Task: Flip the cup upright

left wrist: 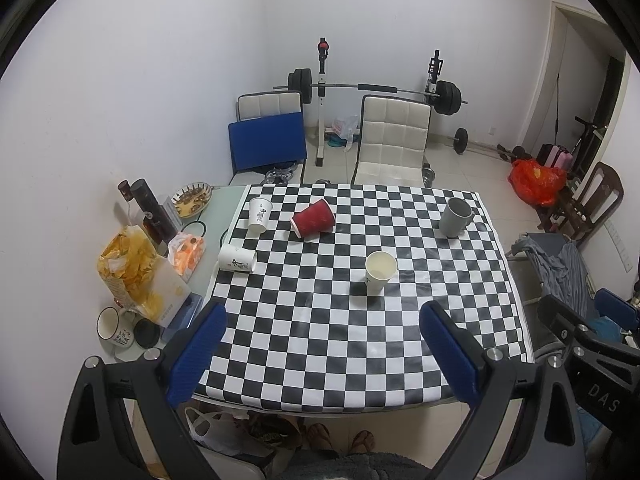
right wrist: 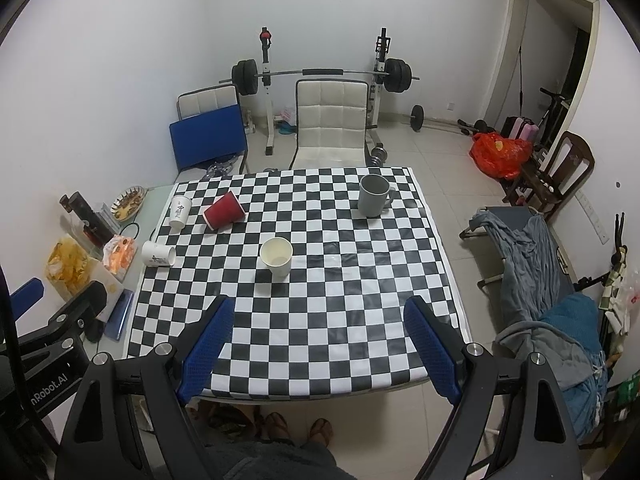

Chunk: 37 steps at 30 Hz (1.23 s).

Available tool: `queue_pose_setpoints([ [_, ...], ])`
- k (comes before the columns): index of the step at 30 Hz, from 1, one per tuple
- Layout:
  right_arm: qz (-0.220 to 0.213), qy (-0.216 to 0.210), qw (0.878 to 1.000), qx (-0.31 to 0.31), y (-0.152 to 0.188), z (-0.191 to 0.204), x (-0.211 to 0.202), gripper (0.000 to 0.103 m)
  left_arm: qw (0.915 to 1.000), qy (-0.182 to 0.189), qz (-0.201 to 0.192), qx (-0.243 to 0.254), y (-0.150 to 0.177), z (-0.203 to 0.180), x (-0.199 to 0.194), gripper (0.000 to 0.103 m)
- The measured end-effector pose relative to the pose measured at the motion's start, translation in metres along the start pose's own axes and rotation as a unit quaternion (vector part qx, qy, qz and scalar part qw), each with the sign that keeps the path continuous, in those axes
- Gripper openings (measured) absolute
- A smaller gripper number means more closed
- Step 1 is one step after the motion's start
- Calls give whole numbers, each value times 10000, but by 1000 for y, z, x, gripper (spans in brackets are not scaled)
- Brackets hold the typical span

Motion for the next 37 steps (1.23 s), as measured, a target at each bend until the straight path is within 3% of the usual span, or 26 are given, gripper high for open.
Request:
queue_pose_setpoints([
  [32,-23,6,10000,-15,-7,22,2,88,10000,12,-51,-16,-4,5,-1,99],
  [37,-36,-2,10000,-7,-9,25,1,88,9999,-24,-137,12,-18,10,-2,99],
])
Point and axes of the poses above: each gripper's, at about its wrist camera, not at the fingertips, and x roughly the way its jaws point, z to its left, y to its underside, the point moved 2 cm from there along x, roughly the way its jaws point, and after that the axes turned 3 degrees about -z, right-handed, at the moved point
